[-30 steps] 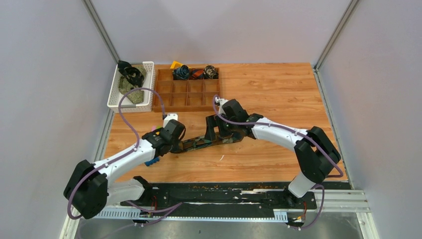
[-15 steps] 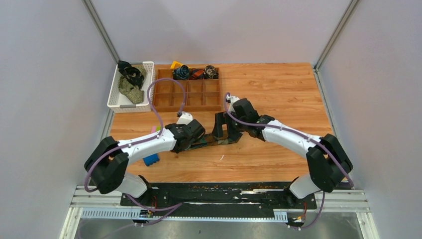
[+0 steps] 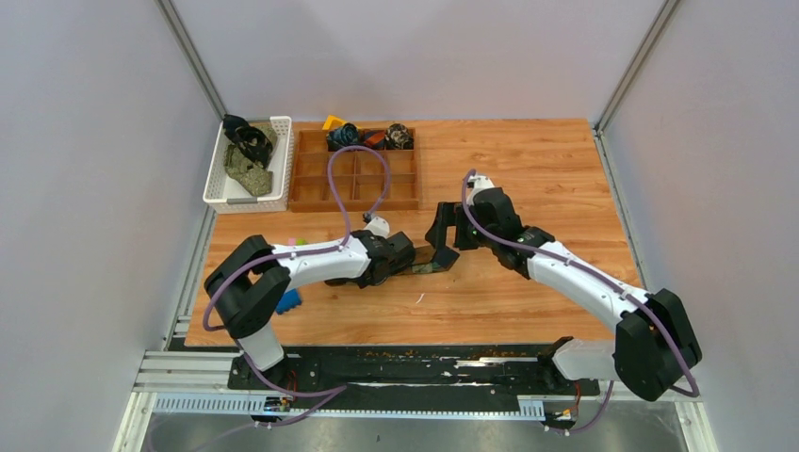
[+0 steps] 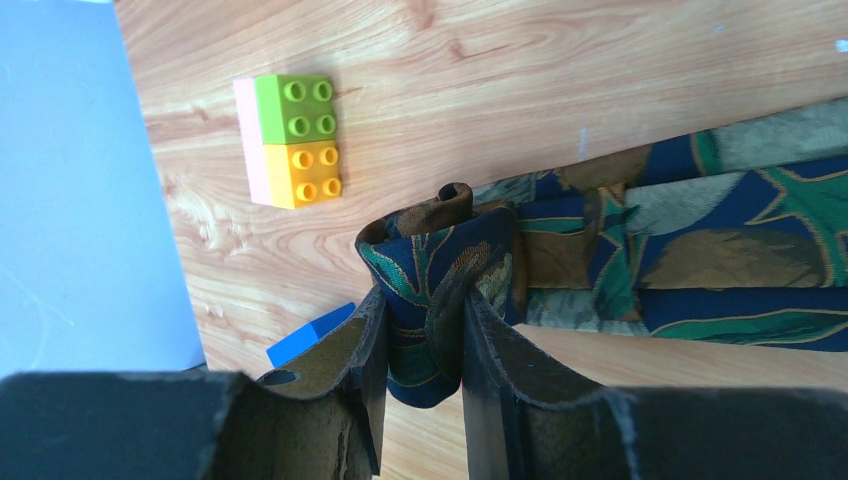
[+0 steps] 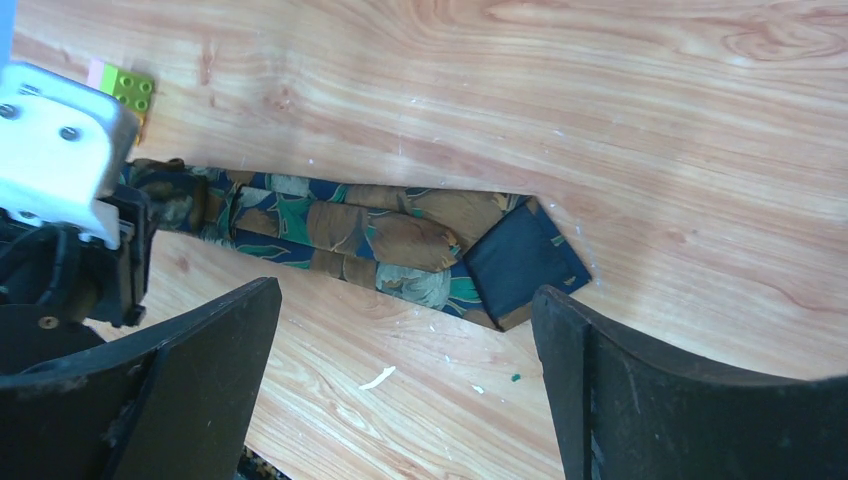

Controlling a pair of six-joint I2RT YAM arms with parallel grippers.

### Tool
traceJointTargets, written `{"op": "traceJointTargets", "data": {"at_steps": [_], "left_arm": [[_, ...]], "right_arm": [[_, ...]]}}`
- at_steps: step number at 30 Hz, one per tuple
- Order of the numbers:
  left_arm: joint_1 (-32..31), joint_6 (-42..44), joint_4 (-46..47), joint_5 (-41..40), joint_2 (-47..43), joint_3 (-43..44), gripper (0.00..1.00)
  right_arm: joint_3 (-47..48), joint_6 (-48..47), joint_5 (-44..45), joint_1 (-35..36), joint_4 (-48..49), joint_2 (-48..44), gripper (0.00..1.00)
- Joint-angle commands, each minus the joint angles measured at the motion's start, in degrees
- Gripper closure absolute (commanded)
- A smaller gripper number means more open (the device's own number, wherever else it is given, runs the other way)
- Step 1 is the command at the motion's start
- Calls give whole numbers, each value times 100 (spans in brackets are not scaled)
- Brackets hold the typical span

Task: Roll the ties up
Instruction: Roll the tie at the center of the board.

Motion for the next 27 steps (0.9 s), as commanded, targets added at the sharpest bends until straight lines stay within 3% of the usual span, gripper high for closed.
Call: {"op": "traceJointTargets", "data": {"at_steps": [1, 10, 20, 27], "left_arm": [[-137, -54, 139, 49, 389, 380, 69], [-357, -54, 111, 252, 940, 896, 67], [-367, 40, 710, 928, 645, 801, 46], [-354, 99, 1086, 1124, 45, 499, 39]], "right_arm": [[-146, 230, 240, -117, 310, -380, 1], [-150, 279, 141, -190, 297, -479, 1], [-196, 311, 139, -206, 334, -593, 1], [-200, 502, -21, -197, 502, -613, 4]]}}
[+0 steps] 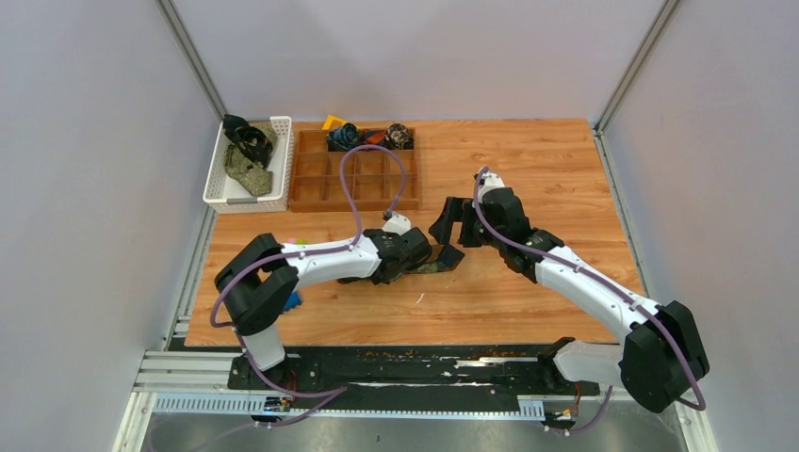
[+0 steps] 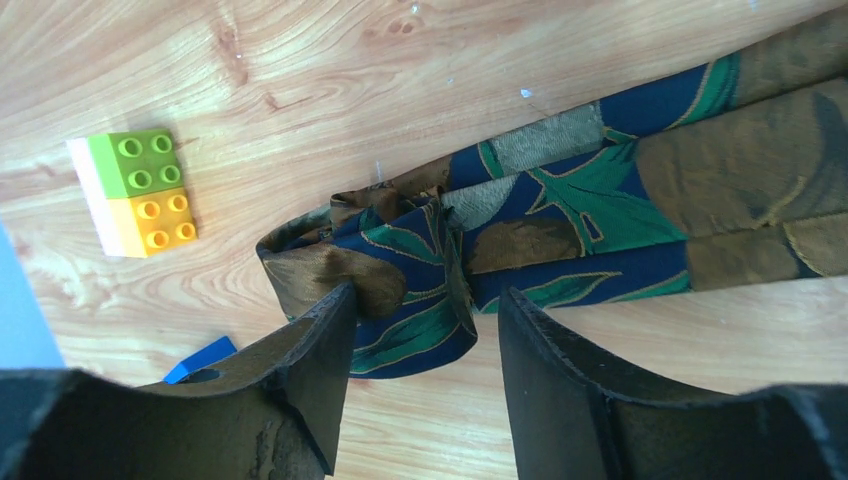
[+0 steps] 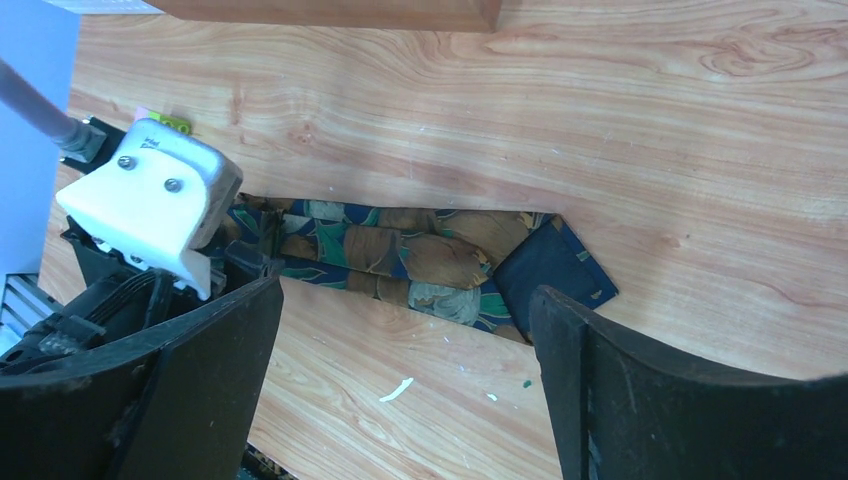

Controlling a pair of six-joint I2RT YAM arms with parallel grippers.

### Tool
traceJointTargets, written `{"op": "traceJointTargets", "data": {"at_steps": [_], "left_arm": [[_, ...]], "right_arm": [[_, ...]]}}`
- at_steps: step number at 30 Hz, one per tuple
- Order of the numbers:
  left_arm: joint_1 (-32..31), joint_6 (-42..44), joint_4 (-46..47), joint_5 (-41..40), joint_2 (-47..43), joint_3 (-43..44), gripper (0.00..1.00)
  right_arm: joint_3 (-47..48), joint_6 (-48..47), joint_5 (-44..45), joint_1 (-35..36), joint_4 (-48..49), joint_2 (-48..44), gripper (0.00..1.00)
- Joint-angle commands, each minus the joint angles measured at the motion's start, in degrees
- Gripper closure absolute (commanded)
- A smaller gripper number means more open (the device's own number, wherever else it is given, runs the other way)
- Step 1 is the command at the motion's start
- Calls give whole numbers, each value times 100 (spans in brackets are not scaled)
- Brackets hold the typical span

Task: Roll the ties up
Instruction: Roll the tie at the center of the board.

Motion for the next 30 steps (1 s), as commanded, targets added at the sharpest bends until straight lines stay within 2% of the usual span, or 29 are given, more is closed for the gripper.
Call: {"op": "traceJointTargets", "data": {"at_steps": [1, 9, 15, 22, 26, 30], "left_arm": [[-30, -25, 501, 254, -618, -225, 38], [145, 60, 971, 385, -1866, -932, 35], [461, 46, 1183, 466, -3242, -1753, 35], [1468, 51, 1612, 1097, -4989, -2975, 35], [2094, 87, 1763, 1503, -5486, -3424, 35], [2849, 157, 2078, 2318, -5841, -3816, 35]], "right_arm": [[0, 217, -152, -13, 375, -138, 4], [164, 247, -553, 166, 491, 26, 9], [486, 220, -731, 633, 555, 490, 19], [1155, 288, -981, 1280, 680, 1420, 40], [1800, 280, -1214, 1584, 612, 2184, 50], [2535, 241, -1429, 1819, 451, 2945, 59]]}}
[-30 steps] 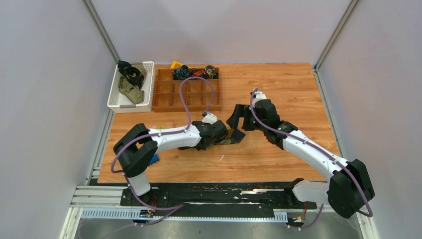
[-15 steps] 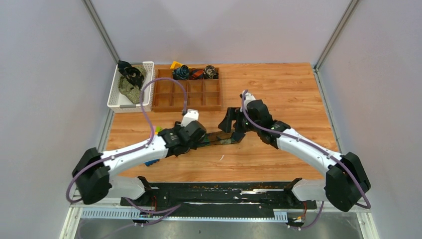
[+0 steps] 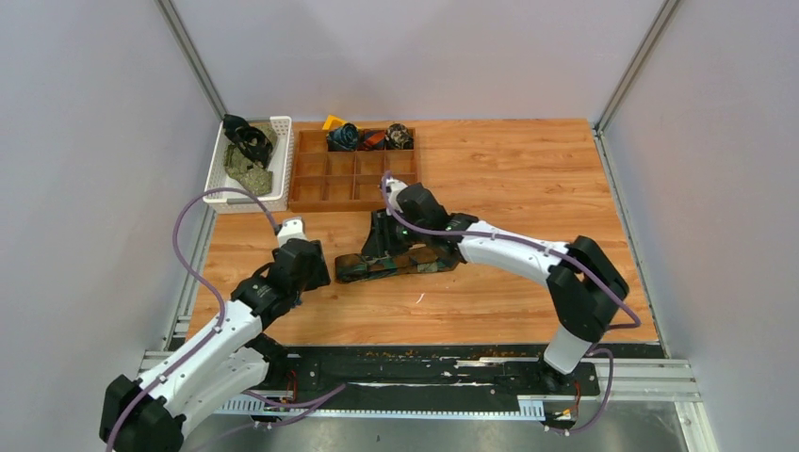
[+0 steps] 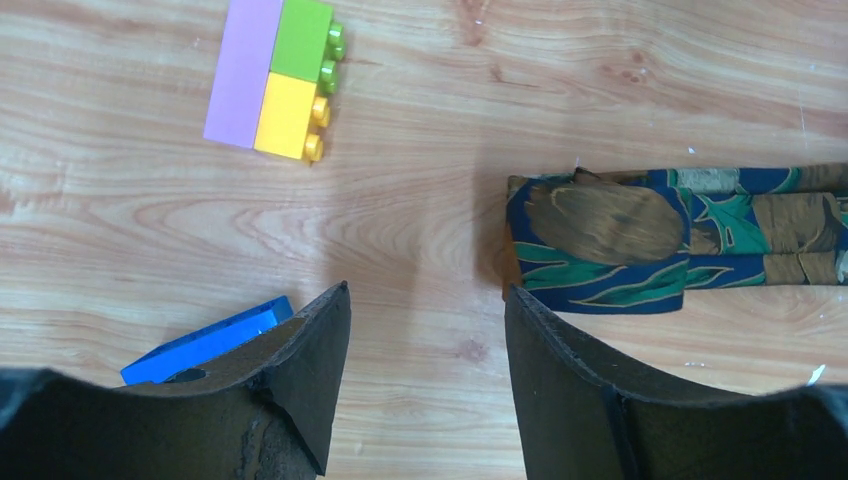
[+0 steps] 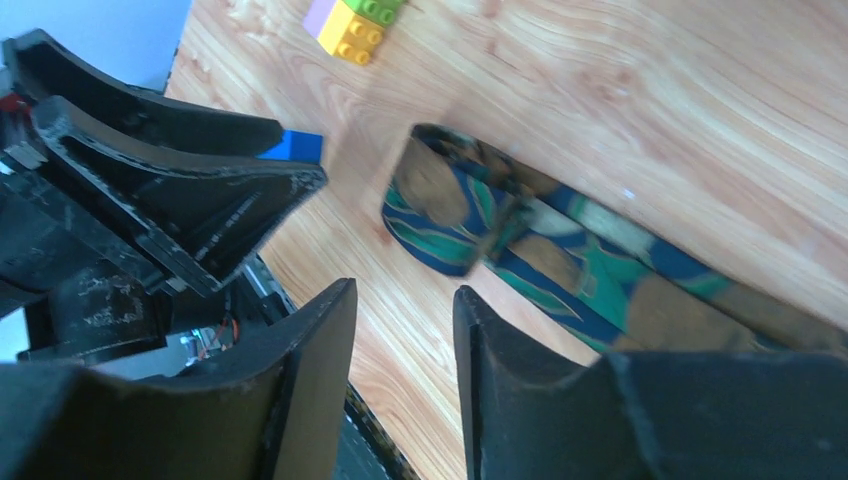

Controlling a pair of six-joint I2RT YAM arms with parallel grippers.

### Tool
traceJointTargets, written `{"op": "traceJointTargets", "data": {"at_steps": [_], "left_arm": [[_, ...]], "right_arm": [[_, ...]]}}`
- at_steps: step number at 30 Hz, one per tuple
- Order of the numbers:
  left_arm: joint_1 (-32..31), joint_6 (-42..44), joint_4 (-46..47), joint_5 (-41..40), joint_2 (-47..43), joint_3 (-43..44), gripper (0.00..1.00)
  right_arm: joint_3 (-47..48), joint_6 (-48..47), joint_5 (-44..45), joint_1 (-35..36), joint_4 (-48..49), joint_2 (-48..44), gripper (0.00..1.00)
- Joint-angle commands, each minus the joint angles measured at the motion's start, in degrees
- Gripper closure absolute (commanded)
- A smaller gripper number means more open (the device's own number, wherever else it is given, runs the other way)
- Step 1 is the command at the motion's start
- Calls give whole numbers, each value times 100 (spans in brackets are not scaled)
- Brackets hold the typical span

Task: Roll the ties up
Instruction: Roll the tie at the center of the board.

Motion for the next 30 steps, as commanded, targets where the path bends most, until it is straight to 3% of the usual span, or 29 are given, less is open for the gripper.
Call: {"op": "traceJointTargets", "data": {"at_steps": [1, 12, 30], "left_arm": [[695, 125, 590, 1024, -343, -328, 35], [1037, 182, 969, 1465, -451, -632, 35], [1286, 189, 2392, 2713, -88, -1117, 31]], "right_arm": [[827, 19, -370, 221, 48, 646, 62], [1578, -114, -521, 302, -266, 1750, 72], [1065, -174, -484, 34, -64, 1909, 78]]}}
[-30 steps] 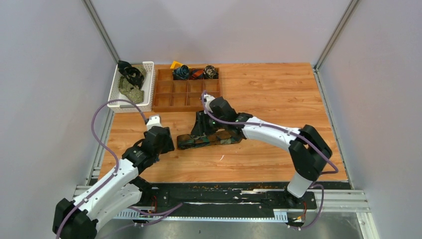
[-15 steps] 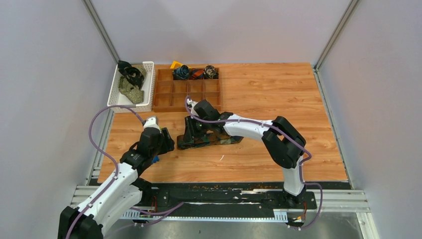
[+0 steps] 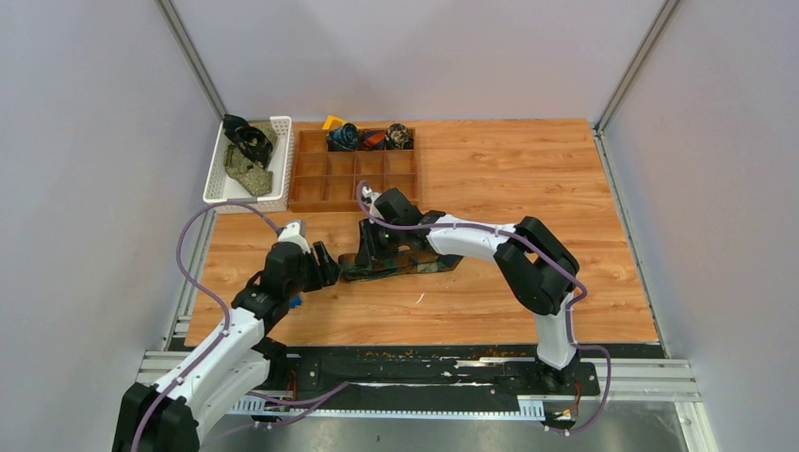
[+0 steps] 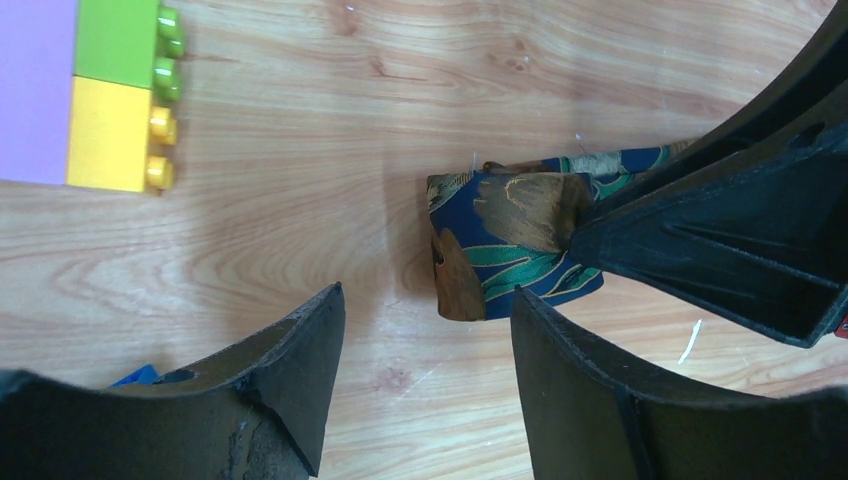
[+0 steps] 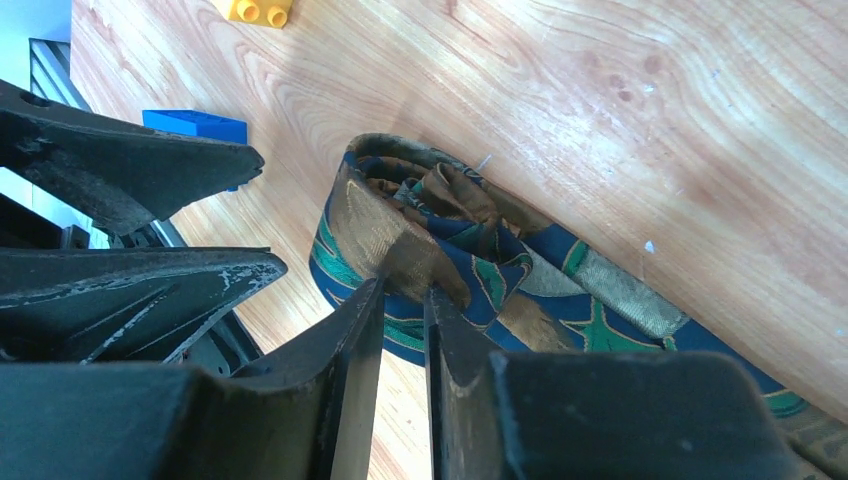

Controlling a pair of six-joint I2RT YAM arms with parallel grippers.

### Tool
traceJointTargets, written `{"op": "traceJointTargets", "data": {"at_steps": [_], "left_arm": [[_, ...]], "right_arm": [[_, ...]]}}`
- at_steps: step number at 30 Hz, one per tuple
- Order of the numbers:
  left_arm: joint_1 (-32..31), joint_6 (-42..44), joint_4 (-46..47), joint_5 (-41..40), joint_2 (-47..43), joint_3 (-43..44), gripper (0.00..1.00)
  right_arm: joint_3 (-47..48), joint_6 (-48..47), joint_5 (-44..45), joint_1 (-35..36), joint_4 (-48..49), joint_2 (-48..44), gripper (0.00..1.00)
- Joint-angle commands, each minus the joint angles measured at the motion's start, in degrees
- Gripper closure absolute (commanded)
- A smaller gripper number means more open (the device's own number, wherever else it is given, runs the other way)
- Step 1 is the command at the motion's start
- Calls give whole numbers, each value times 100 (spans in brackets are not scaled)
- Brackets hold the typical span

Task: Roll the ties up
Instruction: Roll the tie at the center of the board.

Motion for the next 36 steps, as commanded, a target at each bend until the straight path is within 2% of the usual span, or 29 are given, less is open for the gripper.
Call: {"op": "traceJointTargets", "data": {"at_steps": [1, 10, 22, 31, 36], "left_arm": [[94, 36, 813, 518, 235, -123, 31], [314, -200, 1679, 1102, 674, -349, 28], [403, -431, 2387, 1422, 1224, -491, 28], [526, -519, 3056, 1656, 1943, -560, 31], [537, -680, 3593, 1961, 2429, -592, 36]], "right_arm": [[-139, -77, -27, -60, 215, 21, 78], [-389, -61, -107, -128, 379, -33, 80], [-617, 3, -205, -177, 594, -30, 83], [-770, 22, -239, -231, 688, -22, 84], [-848, 41, -271, -250, 749, -48, 85]]}}
